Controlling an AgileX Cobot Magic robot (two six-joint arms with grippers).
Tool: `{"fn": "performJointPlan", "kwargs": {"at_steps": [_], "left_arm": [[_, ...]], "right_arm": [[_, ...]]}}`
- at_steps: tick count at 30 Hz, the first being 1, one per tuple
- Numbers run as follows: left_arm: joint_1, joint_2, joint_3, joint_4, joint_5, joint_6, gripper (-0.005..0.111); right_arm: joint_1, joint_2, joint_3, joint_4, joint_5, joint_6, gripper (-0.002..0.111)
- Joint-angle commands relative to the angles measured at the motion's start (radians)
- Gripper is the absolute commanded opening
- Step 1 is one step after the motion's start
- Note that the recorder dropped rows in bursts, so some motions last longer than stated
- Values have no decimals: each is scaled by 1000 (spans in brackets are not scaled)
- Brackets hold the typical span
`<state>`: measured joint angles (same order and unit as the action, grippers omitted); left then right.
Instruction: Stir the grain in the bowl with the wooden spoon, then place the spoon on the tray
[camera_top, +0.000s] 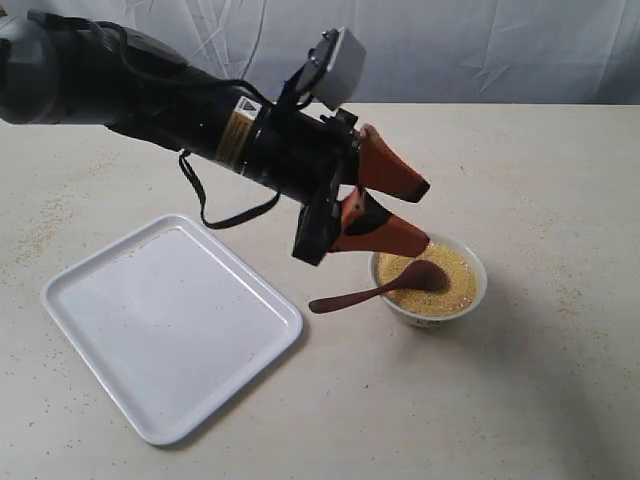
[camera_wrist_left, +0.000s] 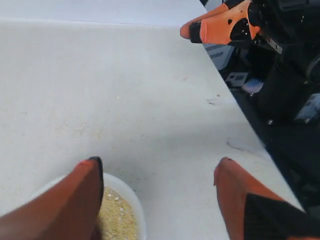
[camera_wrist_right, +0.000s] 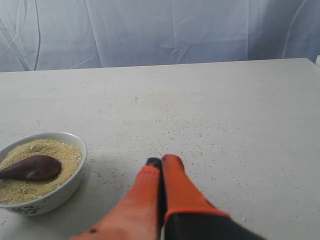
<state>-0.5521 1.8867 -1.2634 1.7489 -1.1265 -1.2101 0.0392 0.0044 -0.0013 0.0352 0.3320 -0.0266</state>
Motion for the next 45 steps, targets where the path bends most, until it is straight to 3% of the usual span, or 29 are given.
{"fn": "performJointPlan", "kwargs": {"at_steps": [1,7,9,13,19,25,31,34,45], "left_arm": [[-90,-108,81,-5,306,186,62],[-213,-238,223,-5,936,421,62],[-228,-259,259,-5,1042,421,62],[-250,-318,341,-5,1053,485,62],[-351,-415,495,-5,1213,546,62],[-407,-423,671,-5,1173,620,62],[-407,-297,631,-5,1179,645,62],[-407,-237,559,-5,1250,645,62],[-407,-228,516,-5,1213,654,62]], "right_arm": [[4,-4,1,-1,-6,1,-1],[4,-4,1,-1,-6,1,-1],[4,-4,1,-1,-6,1,-1],[4,-4,1,-1,-6,1,-1],[4,-4,1,-1,-6,1,-1],[4,-4,1,-1,-8,1,-1],[4,-4,1,-1,-8,1,-1],[4,-4,1,-1,-6,1,-1],[4,-4,1,-1,-6,1,-1]]}}
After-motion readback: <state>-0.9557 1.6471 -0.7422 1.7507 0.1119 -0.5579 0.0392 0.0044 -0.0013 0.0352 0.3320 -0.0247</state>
